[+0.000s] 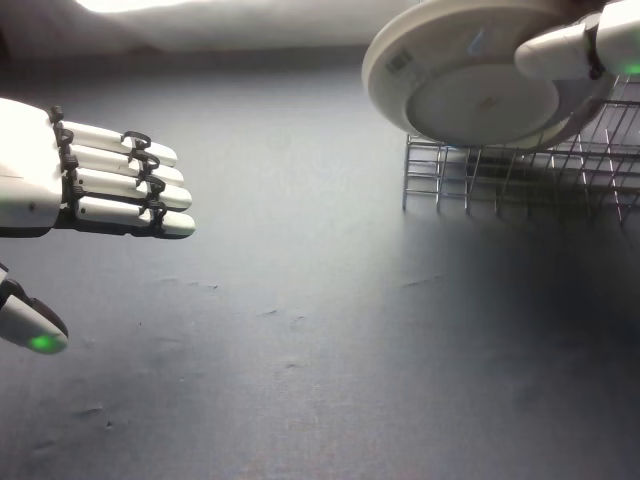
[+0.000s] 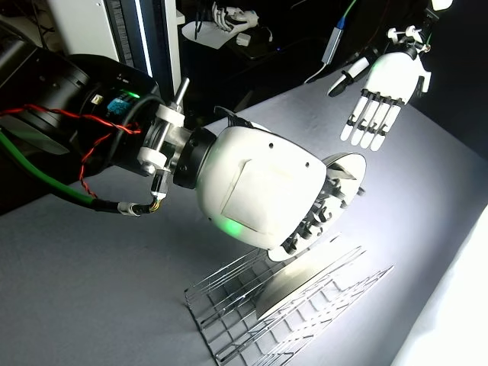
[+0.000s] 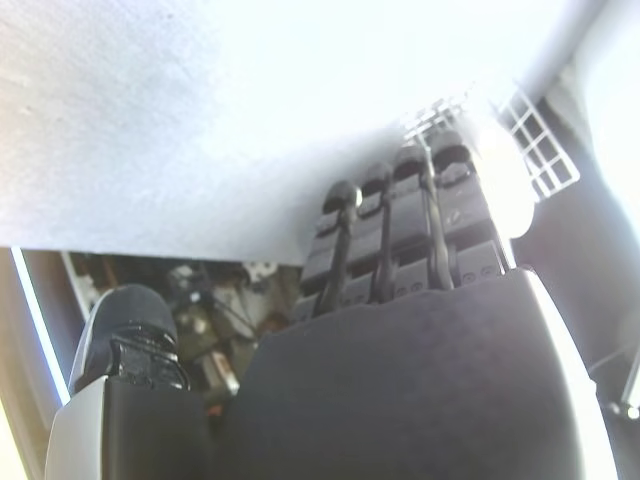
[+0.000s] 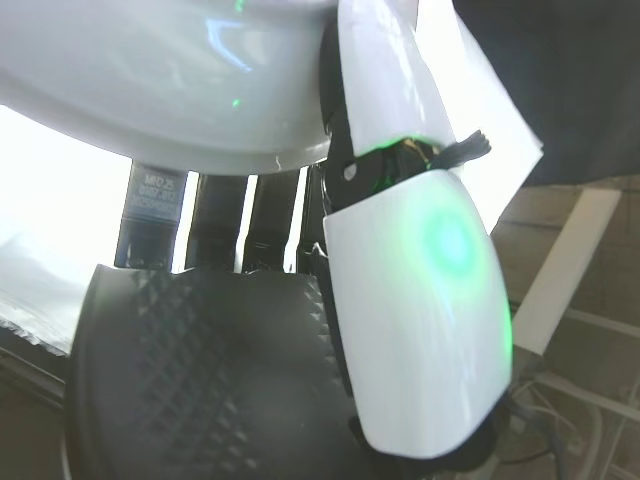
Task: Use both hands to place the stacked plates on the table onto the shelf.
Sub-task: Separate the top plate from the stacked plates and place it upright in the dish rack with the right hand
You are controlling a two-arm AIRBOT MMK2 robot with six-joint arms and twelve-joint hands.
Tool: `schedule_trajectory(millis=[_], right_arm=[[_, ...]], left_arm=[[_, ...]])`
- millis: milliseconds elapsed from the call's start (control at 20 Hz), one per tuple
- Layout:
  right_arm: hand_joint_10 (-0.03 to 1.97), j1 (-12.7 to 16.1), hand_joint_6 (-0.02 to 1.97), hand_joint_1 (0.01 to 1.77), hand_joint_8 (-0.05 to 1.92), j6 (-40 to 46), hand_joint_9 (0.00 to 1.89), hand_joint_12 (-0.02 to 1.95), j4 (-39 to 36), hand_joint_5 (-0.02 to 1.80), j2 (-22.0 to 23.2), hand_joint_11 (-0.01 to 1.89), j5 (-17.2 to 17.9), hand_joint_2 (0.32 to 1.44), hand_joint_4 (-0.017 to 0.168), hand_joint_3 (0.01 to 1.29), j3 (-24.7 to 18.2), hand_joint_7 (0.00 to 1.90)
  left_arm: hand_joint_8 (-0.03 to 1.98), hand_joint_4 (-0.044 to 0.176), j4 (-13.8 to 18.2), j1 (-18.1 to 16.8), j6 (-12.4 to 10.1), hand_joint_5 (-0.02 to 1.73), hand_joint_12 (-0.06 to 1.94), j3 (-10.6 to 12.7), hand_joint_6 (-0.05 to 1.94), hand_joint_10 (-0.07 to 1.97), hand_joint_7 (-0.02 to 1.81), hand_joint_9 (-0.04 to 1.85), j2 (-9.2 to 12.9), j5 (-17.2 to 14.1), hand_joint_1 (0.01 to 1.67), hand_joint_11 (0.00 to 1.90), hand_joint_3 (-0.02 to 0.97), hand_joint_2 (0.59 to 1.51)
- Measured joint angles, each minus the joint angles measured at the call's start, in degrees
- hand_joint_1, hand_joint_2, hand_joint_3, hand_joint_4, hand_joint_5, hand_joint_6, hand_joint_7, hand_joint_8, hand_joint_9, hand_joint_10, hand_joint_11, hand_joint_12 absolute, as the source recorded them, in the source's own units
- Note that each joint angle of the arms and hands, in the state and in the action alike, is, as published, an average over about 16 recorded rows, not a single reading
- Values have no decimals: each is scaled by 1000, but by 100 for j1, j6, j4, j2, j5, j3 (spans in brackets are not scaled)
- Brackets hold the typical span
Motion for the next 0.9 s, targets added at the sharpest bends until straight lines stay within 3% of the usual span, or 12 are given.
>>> schedule_trajectory(millis=[500, 900], right_arm=[[1102, -413, 1012, 1432, 826, -5, 1005, 1265, -481, 831, 24, 945, 143, 1024, -9, 13, 230, 1013], [1176, -674, 1092, 1406, 892, -8, 983, 1304, -912, 804, 46, 917, 219, 1036, -8, 14, 347, 978]], left_arm=[[-3, 4, 0, 0, 0, 22, 11, -42, 6, 6, 19, 21, -10, 3, 14, 21, 18, 1097], [-3, 4, 1, -3, 0, 22, 11, -69, 6, 6, 19, 21, -9, 3, 13, 21, 18, 1097]])
